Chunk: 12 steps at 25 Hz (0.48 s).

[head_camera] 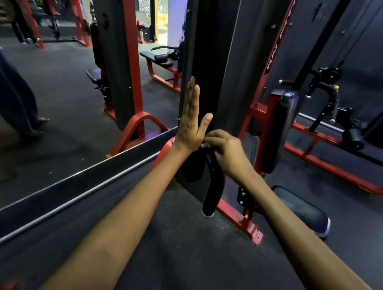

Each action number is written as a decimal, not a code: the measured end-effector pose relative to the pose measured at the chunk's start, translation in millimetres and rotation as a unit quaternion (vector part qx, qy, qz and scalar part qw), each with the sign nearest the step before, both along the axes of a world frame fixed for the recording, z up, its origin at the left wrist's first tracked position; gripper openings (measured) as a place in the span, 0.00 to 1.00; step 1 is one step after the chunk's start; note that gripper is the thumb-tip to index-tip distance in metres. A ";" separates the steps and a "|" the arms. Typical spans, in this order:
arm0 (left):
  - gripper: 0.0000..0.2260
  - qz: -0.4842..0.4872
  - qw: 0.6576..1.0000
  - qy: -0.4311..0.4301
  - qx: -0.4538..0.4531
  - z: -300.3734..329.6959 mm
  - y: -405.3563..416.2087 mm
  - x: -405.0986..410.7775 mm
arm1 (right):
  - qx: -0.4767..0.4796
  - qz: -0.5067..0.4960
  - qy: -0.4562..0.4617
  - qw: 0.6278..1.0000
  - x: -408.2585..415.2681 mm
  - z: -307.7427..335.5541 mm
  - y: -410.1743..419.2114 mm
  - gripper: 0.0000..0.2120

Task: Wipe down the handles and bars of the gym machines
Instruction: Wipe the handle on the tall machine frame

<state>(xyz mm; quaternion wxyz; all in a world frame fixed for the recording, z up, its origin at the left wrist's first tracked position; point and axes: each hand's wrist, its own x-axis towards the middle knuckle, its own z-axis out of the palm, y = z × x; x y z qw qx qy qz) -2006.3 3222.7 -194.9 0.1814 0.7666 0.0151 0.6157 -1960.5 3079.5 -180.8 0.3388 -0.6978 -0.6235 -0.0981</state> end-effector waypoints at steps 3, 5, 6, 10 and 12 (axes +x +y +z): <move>0.28 -0.014 1.000 0.018 -0.015 -7.8 2.7 -2.5 | 0.009 0.008 -0.073 0.997 -6.7 -14.8 -26.4 0.11; 0.29 -0.019 0.999 0.023 -0.020 -9.0 1.4 -1.7 | 0.023 0.010 -0.077 0.997 -13.0 -25.5 -66.9 0.14; 0.29 -0.019 0.999 0.022 -0.019 -9.3 0.4 -1.1 | 0.025 0.009 -0.074 0.997 -13.2 -24.7 -71.6 0.14; 0.32 -0.040 0.998 0.038 -0.012 -7.2 4.2 -3.3 | -0.014 -0.031 -0.109 0.993 -14.0 -1.5 -2.1 0.10; 0.32 -0.043 0.998 0.046 -0.010 -7.6 6.5 -5.2 | -0.027 -0.025 -0.168 0.985 -18.9 -4.4 4.6 0.11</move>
